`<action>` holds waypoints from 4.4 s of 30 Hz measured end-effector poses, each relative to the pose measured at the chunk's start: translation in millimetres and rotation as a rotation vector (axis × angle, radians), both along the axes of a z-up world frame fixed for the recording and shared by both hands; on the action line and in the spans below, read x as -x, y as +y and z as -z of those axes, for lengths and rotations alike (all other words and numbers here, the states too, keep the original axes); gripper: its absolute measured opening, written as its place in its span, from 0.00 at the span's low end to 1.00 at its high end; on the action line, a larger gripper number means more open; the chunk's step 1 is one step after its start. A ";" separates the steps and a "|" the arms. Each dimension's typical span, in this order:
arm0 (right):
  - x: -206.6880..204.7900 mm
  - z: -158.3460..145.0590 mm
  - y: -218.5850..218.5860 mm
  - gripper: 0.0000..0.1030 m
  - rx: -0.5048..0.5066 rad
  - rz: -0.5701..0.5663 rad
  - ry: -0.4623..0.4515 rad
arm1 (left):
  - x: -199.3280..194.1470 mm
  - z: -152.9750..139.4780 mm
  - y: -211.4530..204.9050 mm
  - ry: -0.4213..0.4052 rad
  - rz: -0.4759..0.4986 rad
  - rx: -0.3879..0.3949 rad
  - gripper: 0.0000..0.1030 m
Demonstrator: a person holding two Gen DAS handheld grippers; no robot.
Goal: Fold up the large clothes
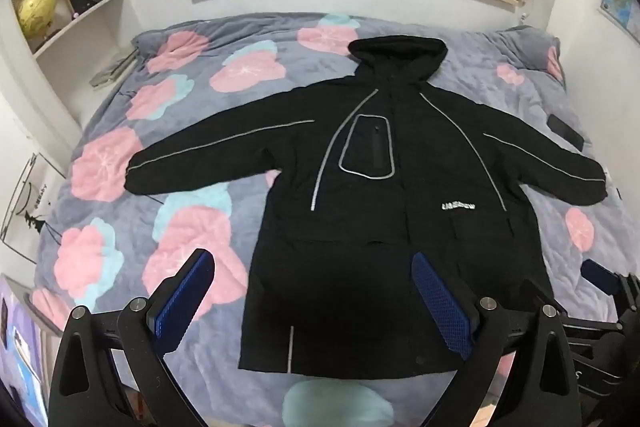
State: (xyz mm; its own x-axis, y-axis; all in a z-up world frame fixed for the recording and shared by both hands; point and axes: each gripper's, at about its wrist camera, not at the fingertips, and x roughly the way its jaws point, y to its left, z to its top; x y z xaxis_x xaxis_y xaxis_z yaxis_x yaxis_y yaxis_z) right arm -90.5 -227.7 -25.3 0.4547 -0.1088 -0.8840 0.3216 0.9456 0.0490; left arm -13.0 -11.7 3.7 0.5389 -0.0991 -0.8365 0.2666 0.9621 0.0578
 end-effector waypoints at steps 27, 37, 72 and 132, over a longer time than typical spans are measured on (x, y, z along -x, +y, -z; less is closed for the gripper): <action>-2.5 10.7 3.6 0.98 -0.028 0.025 0.031 | -1.7 14.2 -5.3 0.042 0.019 0.009 0.97; -6.2 16.1 4.1 0.98 -0.037 0.037 0.043 | -13.0 24.3 6.2 0.082 0.001 0.011 0.97; -9.1 -7.5 41.3 0.98 -0.066 0.083 -0.055 | -32.7 13.6 72.5 0.100 0.019 0.227 0.97; -248.3 136.1 84.6 0.98 -0.113 -0.161 0.250 | -345.6 183.5 349.8 0.015 -0.613 0.347 0.13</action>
State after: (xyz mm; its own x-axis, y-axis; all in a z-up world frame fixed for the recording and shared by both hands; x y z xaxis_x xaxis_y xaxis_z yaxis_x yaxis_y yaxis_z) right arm 157.8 -143.1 -161.4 0.2251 0.0527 -0.9729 0.1834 0.9784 0.0954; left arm 332.6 338.1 -179.8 0.5716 -0.0434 -0.8194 -0.3311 0.9015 -0.2787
